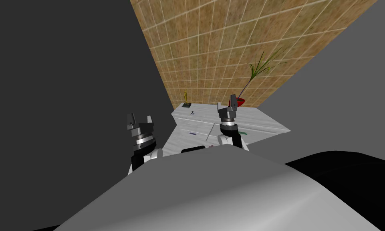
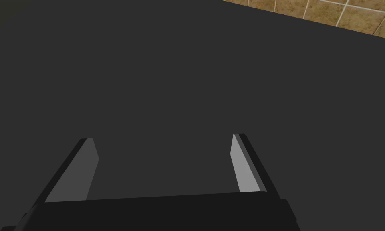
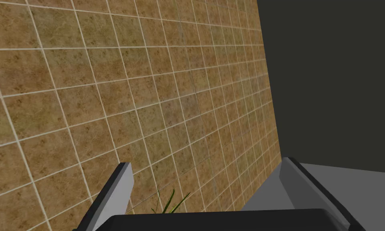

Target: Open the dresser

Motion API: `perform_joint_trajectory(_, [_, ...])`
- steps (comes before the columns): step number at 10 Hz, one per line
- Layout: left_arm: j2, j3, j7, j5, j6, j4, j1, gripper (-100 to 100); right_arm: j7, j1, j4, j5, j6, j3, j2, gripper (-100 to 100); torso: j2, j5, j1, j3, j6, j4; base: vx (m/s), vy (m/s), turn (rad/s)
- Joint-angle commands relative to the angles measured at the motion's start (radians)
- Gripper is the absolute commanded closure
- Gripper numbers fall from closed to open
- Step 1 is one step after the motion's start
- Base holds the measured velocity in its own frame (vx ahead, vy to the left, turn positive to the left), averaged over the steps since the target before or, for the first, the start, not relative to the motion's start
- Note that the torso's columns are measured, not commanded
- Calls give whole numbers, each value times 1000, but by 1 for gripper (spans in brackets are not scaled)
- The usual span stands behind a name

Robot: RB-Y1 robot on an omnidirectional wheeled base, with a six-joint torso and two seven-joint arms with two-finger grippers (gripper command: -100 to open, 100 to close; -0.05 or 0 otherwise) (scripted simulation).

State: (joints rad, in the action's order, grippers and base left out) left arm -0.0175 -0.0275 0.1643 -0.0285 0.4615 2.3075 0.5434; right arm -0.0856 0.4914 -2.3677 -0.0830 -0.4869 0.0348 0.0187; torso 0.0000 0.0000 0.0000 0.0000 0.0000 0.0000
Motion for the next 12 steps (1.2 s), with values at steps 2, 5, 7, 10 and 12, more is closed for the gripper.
perform_joint_trajectory(2, [0,0,0,0,0,0,0,0,0,0,0,0,0,0,0,0,104,0,0,-209,0,105,0,0,0])
perform_joint_trajectory(5, [0,0,0,0,0,0,0,0,0,0,0,0,0,0,0,0,322,0,0,-644,0,322,0,0,0])
perform_joint_trajectory(7, [0,0,0,0,0,0,0,0,0,0,0,0,0,0,0,0,470,0,0,-939,0,470,0,0,0])
perform_joint_trajectory(10, [0,0,0,0,0,0,0,0,11,7,18,-33,35,5,42,-100,691,0,0,-1382,0,691,8,10,23])
perform_joint_trajectory(12, [0,0,0,0,0,0,0,0,26,17,44,-82,87,14,71,-100,733,1,3,-1471,0,734,36,68,76])
